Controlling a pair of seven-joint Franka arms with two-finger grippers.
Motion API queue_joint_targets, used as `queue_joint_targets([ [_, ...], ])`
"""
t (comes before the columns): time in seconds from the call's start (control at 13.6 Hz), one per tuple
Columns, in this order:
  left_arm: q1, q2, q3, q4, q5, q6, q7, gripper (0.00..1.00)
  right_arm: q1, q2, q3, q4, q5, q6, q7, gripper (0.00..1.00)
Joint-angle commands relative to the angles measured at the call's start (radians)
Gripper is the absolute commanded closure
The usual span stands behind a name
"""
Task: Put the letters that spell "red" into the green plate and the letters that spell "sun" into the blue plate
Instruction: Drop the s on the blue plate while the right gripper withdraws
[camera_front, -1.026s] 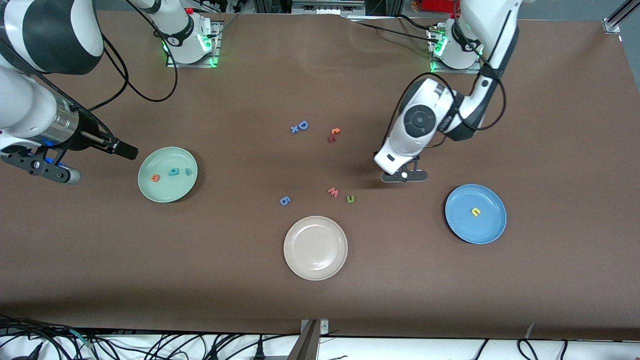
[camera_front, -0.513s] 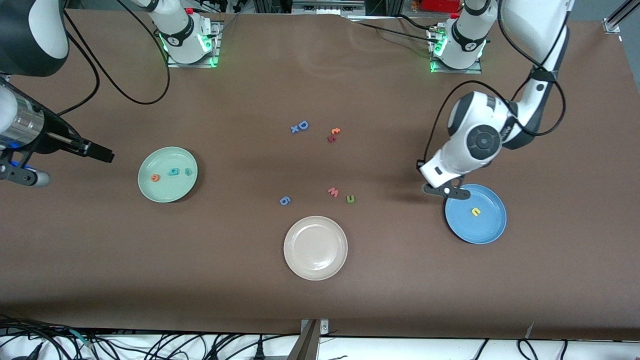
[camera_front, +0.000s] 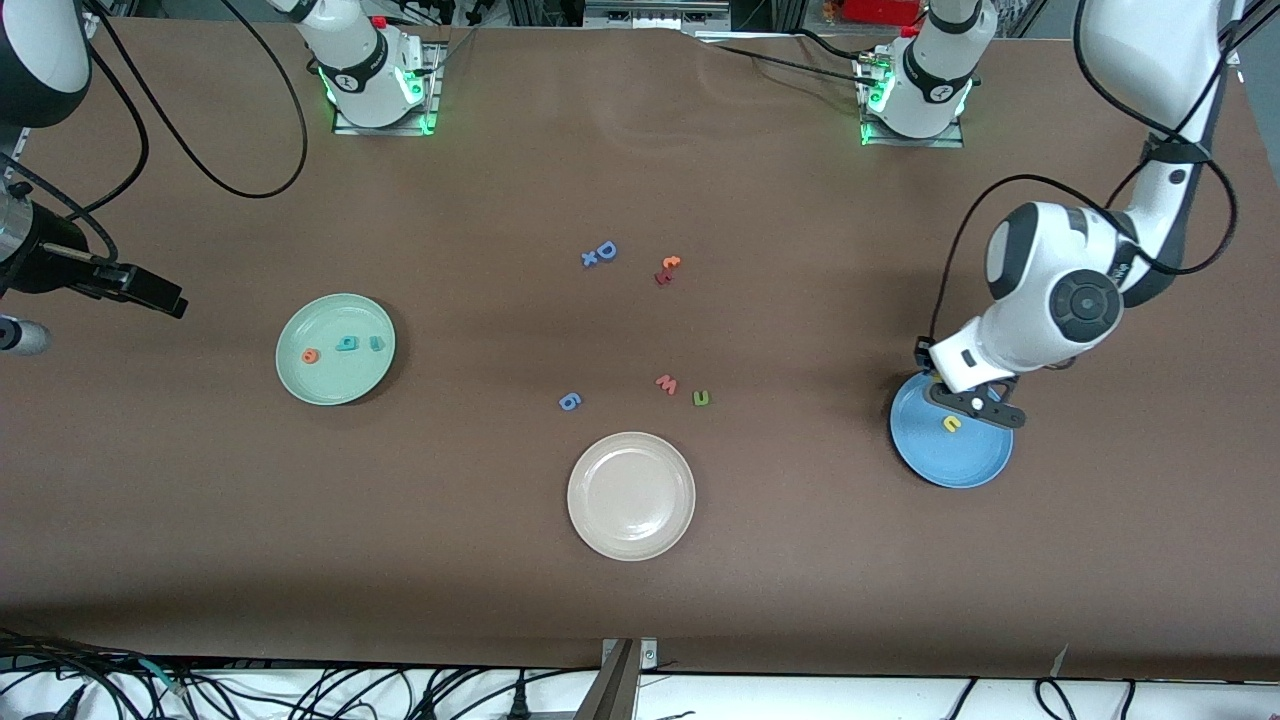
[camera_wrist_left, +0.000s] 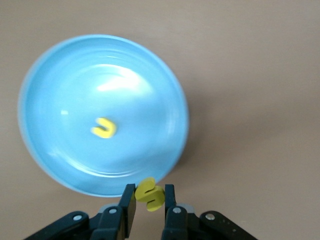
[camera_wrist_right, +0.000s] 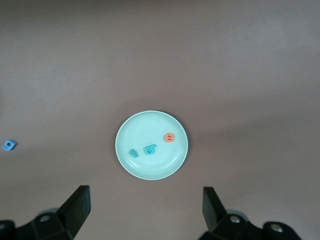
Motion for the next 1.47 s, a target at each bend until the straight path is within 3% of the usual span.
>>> queue_joint_targets([
  [0.0,0.039,0.064,-0.010,0.075,0.038,-0.020,0.056,0.85,-0.066,-0.030,0.075,-0.035,0.019,0.016,-0.018,0.01],
  [0.22,0.051,0.111,-0.010,0.126,0.026,-0.018,0.059,0.65,-0.065,-0.030,0.079,-0.031,0.019,0.016,0.000,0.00],
  [0.29,0.051,0.112,-0.010,0.132,0.025,-0.018,0.051,0.47,-0.065,-0.031,0.082,-0.031,0.017,0.016,0.000,0.00],
  [0.37,0.051,0.117,-0.010,0.144,0.021,-0.018,0.051,0.00,-0.063,-0.031,0.084,-0.029,0.017,0.016,0.000,0.00],
  [0.59,0.050,0.117,-0.011,0.148,0.018,-0.018,0.021,0.00,-0.060,-0.034,0.108,-0.031,0.017,0.025,0.006,0.00],
  [0.73,0.024,0.115,-0.025,0.148,-0.008,-0.018,-0.120,0.00,-0.060,-0.036,0.113,-0.032,0.017,0.017,0.005,0.00],
  [1.1,-0.119,0.118,-0.045,0.148,-0.037,-0.018,-0.481,0.00,-0.062,-0.041,0.111,-0.032,0.019,0.026,0.005,0.00],
  [1.39,-0.215,0.158,-0.045,0.204,-0.159,-0.015,-0.582,0.00,-0.062,-0.042,0.111,-0.032,0.017,0.025,0.003,0.00],
])
